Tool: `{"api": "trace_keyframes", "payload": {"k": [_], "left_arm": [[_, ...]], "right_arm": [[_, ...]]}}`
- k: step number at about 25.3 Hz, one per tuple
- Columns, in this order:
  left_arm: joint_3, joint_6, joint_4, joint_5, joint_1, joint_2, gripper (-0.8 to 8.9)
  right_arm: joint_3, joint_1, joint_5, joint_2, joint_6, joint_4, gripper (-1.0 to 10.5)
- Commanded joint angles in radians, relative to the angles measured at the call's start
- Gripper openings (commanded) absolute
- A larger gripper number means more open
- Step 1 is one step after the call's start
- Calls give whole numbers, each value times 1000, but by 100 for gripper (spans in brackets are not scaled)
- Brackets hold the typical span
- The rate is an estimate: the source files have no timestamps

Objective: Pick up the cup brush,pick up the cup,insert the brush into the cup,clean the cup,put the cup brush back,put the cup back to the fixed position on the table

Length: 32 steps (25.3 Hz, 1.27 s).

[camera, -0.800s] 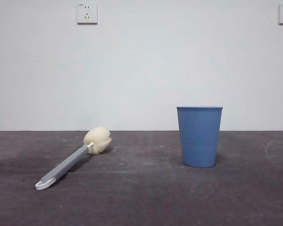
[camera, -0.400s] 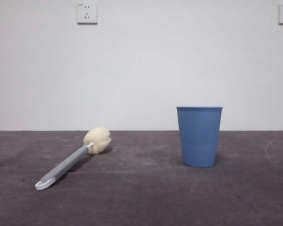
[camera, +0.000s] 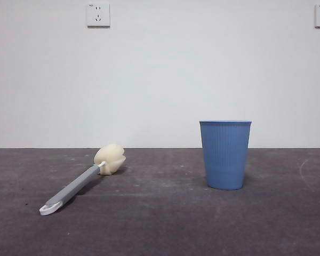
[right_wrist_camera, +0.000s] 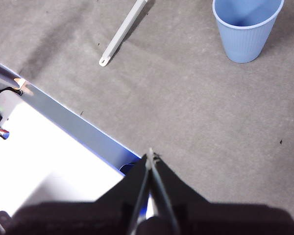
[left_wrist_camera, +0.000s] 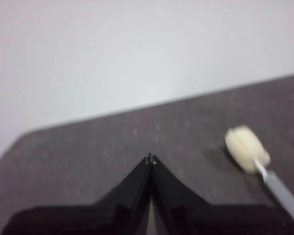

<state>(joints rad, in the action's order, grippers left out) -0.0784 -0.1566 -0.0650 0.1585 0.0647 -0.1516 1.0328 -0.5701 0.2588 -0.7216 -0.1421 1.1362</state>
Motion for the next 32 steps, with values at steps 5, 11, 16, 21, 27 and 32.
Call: {"api": "trace_keyframes", "payload": {"k": [5, 11, 16, 21, 27, 32], "left_arm": [[59, 73, 147, -2, 3, 87, -3], [75, 193, 240, 8, 1, 149, -3], [75, 252, 235, 5, 1, 149, -3], [75, 252, 235, 0, 3, 148, -3], [75, 252, 235, 0, 3, 148, -3], [75, 252, 235, 0, 3, 148, -3]], "right_arm": [[1, -2, -3, 2, 2, -3, 2], [1, -2, -3, 2, 2, -2, 1], [1, -2, -3, 2, 2, -2, 2], [1, -2, -3, 2, 2, -2, 2], [1, -2, -3, 2, 2, -2, 2], [1, -2, -3, 2, 2, -2, 2]]}}
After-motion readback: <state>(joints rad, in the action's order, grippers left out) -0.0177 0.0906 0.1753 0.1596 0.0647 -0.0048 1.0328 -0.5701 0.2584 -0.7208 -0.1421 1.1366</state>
